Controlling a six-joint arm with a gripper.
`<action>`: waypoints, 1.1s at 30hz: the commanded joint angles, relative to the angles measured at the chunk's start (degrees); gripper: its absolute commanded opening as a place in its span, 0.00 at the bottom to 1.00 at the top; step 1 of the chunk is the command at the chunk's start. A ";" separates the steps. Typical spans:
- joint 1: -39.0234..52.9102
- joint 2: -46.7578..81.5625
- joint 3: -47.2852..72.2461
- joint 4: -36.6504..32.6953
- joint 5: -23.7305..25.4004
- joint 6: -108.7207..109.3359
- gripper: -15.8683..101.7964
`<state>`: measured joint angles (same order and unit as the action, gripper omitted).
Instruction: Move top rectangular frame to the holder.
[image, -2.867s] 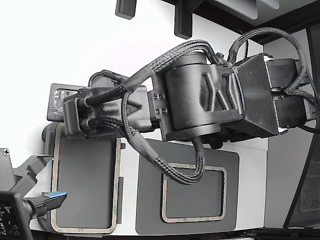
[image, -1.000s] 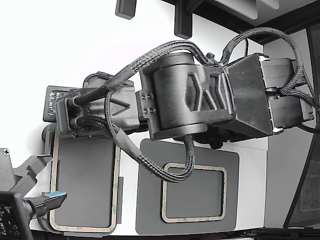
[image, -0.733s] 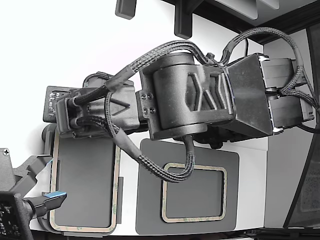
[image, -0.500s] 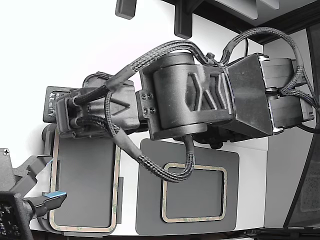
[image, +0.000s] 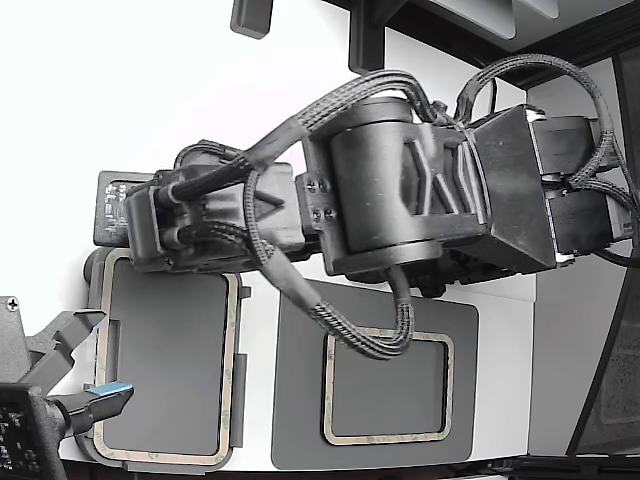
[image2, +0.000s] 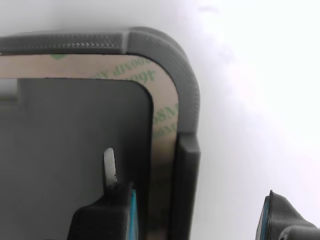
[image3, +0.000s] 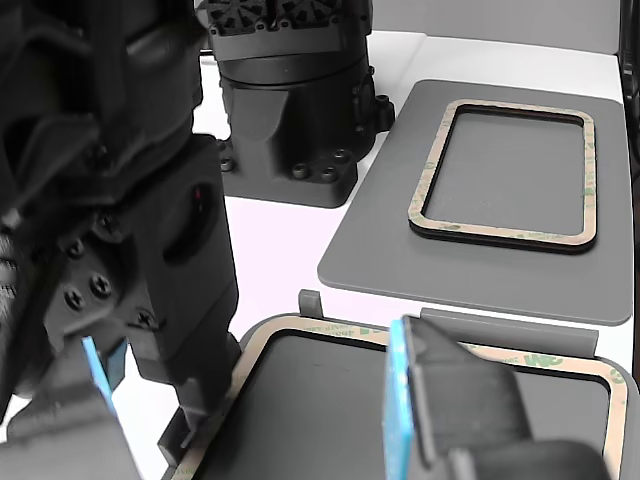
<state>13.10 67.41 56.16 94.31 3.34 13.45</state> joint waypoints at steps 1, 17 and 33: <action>-0.62 4.31 0.00 0.53 1.32 0.62 0.98; -14.15 45.18 38.32 -17.31 2.11 -9.76 0.98; -21.62 81.74 81.47 -38.06 -4.83 -8.26 0.98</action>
<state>-7.47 143.35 133.51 58.27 -1.67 4.75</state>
